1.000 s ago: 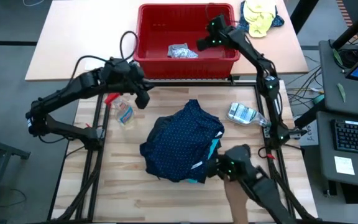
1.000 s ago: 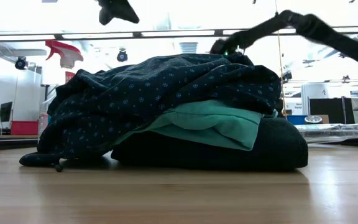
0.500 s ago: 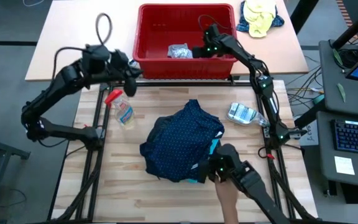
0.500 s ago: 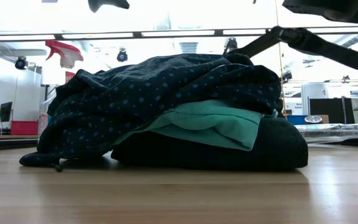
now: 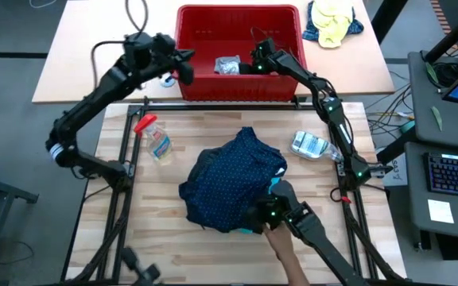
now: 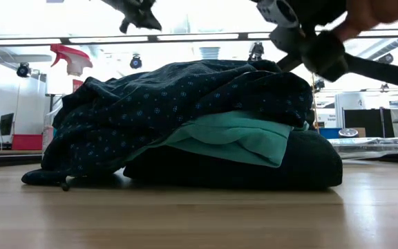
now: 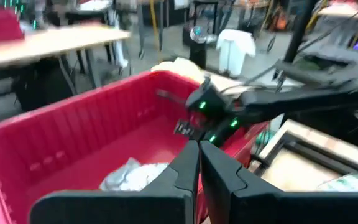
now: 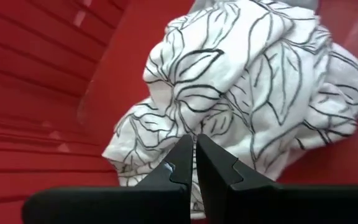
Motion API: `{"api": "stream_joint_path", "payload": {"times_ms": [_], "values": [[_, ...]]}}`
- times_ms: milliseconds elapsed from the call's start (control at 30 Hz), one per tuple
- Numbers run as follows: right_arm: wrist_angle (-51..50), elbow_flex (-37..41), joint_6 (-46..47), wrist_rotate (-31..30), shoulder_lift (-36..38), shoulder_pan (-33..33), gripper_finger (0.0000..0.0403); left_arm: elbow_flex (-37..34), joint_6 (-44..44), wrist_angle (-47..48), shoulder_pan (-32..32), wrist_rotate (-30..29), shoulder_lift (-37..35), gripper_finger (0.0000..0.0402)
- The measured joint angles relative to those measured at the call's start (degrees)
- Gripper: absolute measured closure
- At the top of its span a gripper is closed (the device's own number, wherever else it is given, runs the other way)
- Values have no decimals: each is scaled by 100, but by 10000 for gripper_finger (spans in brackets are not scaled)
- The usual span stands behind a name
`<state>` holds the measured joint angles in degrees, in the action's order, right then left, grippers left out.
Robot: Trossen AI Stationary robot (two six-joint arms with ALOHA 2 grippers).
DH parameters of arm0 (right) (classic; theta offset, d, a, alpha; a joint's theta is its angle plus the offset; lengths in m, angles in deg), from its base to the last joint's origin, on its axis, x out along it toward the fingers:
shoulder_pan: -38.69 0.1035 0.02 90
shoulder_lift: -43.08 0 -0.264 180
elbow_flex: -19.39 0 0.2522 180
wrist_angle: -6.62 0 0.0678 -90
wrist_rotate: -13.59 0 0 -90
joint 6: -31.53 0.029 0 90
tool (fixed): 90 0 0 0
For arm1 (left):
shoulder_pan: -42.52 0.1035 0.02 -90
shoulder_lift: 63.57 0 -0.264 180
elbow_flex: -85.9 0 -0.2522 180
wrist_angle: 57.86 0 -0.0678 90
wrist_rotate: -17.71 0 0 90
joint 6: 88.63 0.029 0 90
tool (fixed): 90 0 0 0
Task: Fold Laundry from Bin
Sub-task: Fold the white floral shirt
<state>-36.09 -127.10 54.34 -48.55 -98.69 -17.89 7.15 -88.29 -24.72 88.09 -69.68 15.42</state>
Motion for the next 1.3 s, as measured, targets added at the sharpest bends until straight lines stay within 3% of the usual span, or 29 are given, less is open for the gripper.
{"api": "stream_joint_path", "payload": {"times_ms": [300,433,567,733,833,900,1100,1200,1300], "values": [[540,-4,-373,-53,-293,-6,370,1143,-24,302,277,7,1048,401],[921,-26,-280,41,-397,-35,310,1906,142,1089,403,-7,1501,401],[1343,-28,-754,-189,-422,-37,231,2813,361,1894,421,0,1997,401],[1050,-83,-772,-231,-440,-48,145,3934,696,2624,419,46,2585,401],[798,-89,-933,-209,-463,-48,116,4520,820,2925,419,105,2873,401],[564,-103,-1052,-76,-537,-46,111,4769,873,3034,419,109,3046,401],[7,-239,-1220,171,-968,-59,133,4533,789,2761,421,186,3025,401],[427,-215,-1289,184,-942,-70,157,4555,746,2772,421,192,3008,401],[519,-232,-1295,322,-958,-108,206,4563,733,2786,421,190,2998,401]]}}
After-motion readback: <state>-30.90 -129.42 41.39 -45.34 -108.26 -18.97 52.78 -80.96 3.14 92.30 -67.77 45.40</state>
